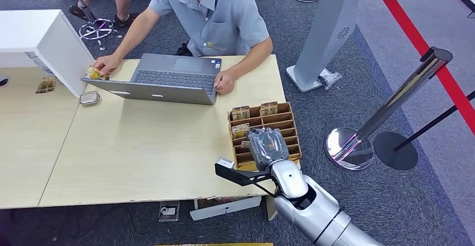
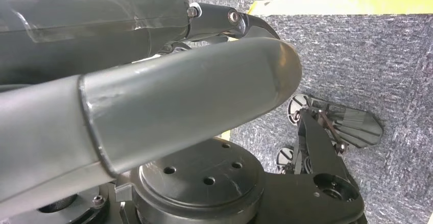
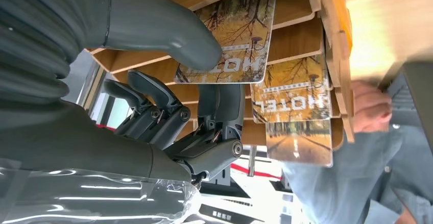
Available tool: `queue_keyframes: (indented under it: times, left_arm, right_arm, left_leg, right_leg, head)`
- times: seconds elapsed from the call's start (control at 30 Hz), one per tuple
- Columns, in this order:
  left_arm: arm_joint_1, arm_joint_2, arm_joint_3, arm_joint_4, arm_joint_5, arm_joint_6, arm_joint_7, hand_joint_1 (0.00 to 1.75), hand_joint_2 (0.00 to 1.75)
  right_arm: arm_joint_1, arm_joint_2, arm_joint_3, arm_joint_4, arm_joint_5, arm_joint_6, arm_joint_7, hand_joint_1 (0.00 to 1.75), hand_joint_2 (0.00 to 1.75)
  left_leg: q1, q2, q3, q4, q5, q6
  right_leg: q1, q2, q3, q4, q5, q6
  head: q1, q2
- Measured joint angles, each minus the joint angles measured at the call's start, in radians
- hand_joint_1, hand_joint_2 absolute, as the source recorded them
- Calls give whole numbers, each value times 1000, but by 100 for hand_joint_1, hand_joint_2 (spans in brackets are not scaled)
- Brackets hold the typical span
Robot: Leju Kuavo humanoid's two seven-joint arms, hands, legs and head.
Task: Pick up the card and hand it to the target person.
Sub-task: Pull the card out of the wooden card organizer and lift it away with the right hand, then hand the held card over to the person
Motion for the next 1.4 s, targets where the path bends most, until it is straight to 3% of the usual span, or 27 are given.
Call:
queue_keyframes:
  times: [0.7, 1.4]
  left_arm:
    - [0, -2, 0, 6, 8, -2, -5, 0, 0]
    - [-11, -21, -14, 23, 0, -37, -14, 0, 0]
  right_arm:
    - [-58, -100, -92, -322, 10, 34, 30, 175, 175]
    - [-139, -91, -122, -185, -12, -32, 10, 175, 175]
  left_leg:
    - [0, 0, 0, 0, 0, 0]
    - [0, -1, -1, 0, 0, 0]
  right_leg:
    - [0, 0, 0, 0, 0, 0]
    - [0, -1, 0, 0, 0, 0]
  head:
    - [0, 0]
    - [0, 0]
